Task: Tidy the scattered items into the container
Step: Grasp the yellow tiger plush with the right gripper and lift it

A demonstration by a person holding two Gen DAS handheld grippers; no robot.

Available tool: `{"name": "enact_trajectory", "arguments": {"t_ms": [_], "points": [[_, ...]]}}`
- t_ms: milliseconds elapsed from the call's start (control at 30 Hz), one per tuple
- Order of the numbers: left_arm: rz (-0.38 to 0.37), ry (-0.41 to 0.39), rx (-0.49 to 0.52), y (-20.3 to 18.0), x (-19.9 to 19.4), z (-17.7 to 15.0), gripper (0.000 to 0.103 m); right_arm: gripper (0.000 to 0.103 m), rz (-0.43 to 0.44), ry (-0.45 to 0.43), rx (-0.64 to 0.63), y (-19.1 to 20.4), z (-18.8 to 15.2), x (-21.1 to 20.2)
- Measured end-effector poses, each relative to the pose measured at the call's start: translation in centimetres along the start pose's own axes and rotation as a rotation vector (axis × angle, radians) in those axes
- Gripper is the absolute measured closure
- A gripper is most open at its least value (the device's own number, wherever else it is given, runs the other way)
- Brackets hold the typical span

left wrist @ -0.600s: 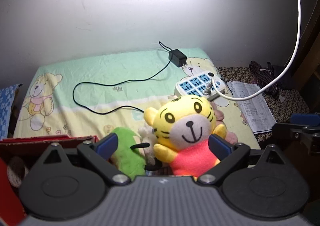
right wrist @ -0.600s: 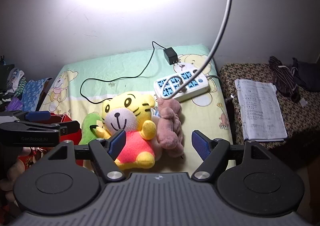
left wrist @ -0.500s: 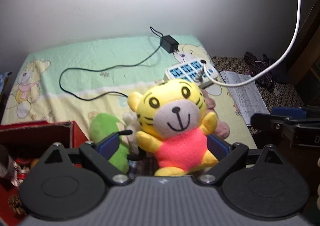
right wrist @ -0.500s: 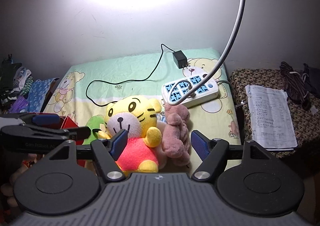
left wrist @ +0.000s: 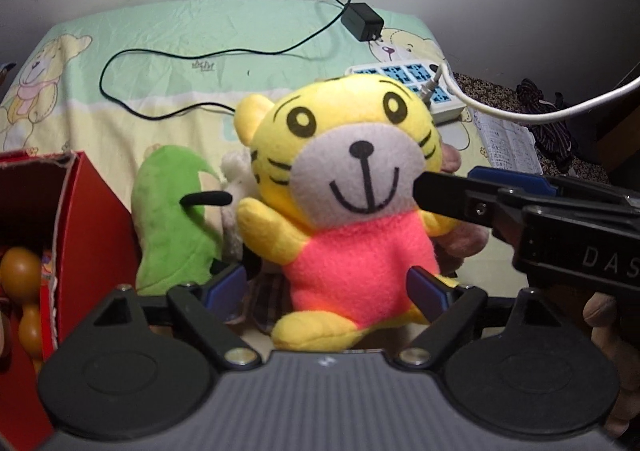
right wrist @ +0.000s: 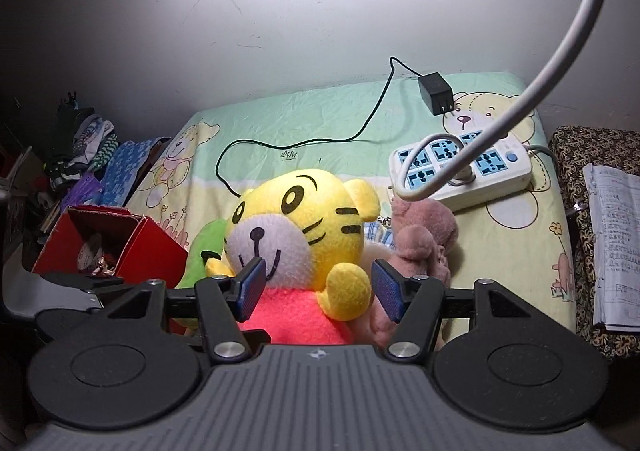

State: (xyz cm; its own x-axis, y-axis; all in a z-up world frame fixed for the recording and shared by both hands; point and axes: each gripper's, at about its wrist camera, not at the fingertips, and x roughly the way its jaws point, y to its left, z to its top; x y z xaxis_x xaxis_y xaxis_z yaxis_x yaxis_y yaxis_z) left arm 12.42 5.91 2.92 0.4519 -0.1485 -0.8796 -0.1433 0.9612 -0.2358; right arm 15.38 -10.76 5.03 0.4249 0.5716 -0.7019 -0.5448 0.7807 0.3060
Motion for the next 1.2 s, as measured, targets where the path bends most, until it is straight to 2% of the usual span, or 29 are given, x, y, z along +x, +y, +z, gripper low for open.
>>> {"name": "enact_trajectory", "arguments": {"t_ms": [167,233,367,467,533,833,1200], "points": [[-0.002,0.017,0.0,-0.2,1.5,0.8,0.015,0.039,0.035,0.035,-0.019,-0.5,0.1,2.4],[-0.011,0.024,0.002,-0.3,2.0,1.0,0.015,0.033,0.055,0.052,-0.009,-0.9,0.1,3.0],[-0.028,0.034,-0.016,-0.1,2.7,1.3,0.02,0.029,0.11,0.096,0.036,-2.0,-0.4,4.3],[-0.033,0.028,-0.021,0.1,2.7,1.6,0.021,0.032,0.141,0.084,0.066,-2.5,-0.4,4.3],[-0.031,0.022,-0.013,0.1,2.7,1.6,0.022,0.039,0.172,0.079,0.104,-3.1,-0.5,4.4],[-0.041,-0.006,0.058,-0.8,1.4,0.6,0.038,0.058,0.217,0.059,0.164,-3.5,-1.3,2.7],[-0.06,-0.052,0.202,-3.5,-2.1,-3.2,0.044,0.062,0.224,0.034,0.274,-3.4,-3.8,-2.0]]}}
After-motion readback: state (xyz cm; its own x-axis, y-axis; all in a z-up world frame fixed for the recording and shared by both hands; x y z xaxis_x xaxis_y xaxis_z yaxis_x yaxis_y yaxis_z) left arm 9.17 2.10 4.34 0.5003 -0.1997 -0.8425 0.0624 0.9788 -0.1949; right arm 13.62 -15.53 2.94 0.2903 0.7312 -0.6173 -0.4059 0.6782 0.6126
